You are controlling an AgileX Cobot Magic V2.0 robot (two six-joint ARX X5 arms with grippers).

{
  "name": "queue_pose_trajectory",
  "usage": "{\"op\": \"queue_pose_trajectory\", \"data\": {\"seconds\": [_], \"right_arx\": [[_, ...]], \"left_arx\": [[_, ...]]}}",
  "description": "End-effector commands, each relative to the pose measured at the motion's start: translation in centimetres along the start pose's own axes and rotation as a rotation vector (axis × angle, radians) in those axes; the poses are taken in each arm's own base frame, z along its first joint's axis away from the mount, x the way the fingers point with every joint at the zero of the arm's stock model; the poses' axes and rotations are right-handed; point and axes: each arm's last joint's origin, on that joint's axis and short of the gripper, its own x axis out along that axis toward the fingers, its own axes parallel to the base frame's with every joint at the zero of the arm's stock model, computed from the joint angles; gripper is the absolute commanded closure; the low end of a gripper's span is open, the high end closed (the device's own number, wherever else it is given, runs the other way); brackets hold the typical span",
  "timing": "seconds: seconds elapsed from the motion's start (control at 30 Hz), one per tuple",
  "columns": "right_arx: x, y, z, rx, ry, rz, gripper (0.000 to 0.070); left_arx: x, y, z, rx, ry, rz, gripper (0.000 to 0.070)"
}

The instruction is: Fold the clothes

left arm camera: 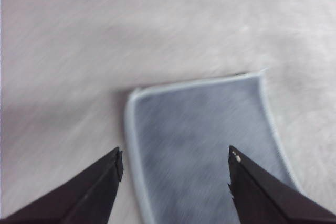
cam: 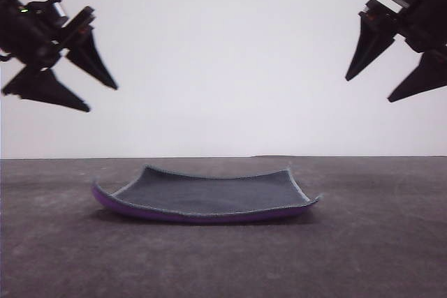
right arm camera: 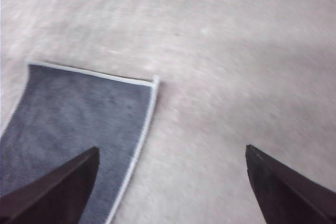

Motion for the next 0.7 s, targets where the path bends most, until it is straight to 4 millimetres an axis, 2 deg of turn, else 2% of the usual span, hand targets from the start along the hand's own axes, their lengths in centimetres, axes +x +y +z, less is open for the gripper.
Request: {"op": "queue_pose_trajectory", "data": {"seconds": [0.0, 0.17, 0.43, 0.67], "right_arx": [[1.5, 0.1, 0.2, -0.037, 0.01, 0.021, 0.0133], [5.9, -0.3, -0.6, -0.008, 0.057, 0.059, 0.0135], [12.3, -2.2, -1.0, 0.074, 0.106, 0.137, 0.0137], [16.0, -2.2, -0.1, 0.098, 0.137, 0.21, 0.0138]], "left_arx": [[1.6, 0.1, 0.4, -0.004, -0.008, -0.023, 0.0309], [5.7, 0.9, 0.3, -0.032, 0.025, -0.05, 0.0308], [11.3, 3.8, 1.3, -0.071, 0.099, -0.049, 0.0308], [13.6, 4.6, 1.4, -0.076, 0.167, -0.055, 0.0308]]}}
